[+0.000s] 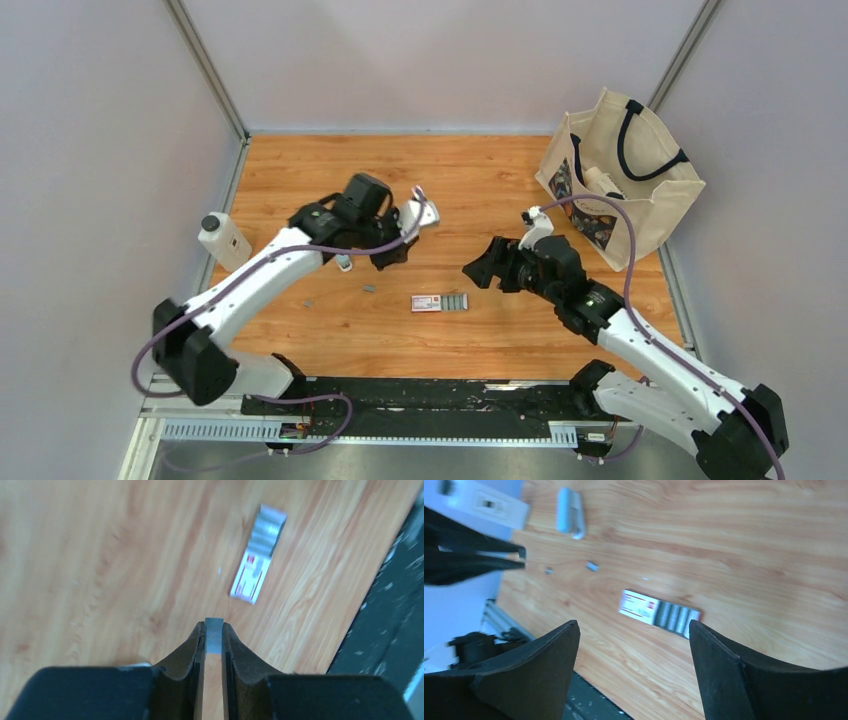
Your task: Unload the staples from the stapler
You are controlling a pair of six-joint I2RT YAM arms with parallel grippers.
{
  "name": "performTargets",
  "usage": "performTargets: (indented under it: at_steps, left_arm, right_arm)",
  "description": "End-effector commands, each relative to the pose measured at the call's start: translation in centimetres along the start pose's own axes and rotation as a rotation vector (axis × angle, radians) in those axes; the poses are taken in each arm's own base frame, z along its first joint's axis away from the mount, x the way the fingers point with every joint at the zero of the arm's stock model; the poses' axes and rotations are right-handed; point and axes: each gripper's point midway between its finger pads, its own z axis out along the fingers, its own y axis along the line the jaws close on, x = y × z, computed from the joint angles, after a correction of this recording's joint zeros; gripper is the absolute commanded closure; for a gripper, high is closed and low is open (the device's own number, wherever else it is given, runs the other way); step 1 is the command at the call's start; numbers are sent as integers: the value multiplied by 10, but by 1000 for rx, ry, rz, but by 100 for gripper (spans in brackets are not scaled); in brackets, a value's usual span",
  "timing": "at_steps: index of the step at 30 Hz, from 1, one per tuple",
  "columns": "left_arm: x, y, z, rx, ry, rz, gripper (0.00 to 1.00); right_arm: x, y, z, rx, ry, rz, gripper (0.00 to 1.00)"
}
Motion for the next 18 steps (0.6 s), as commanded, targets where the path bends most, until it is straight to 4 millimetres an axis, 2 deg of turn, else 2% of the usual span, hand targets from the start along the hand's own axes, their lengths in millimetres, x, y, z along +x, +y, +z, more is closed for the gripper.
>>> performTargets:
  at_steps: [1,5,10,14,18]
  left_arm:
    - [-77,-25,-92,154,-386,-106,86]
    - [-114,-45,-138,355,-596,-261,85]
    - [-134,-65,-163,624,-722,-427,80]
    - [-146,-73,-185,719,-779,-470,75]
    - [-156,-72,-203,762,-833,-516,73]
  right_arm:
    - [-53,80,-39,-303,-121,-100,17]
    - [-75,123,-70,-463,-153,-161,18]
    - [-94,164,-99,-658,-224,-200,24]
    - [-87,184,-103,-766,-172,-218,25]
    - [-78,199,-101,-821,-136,-234,28]
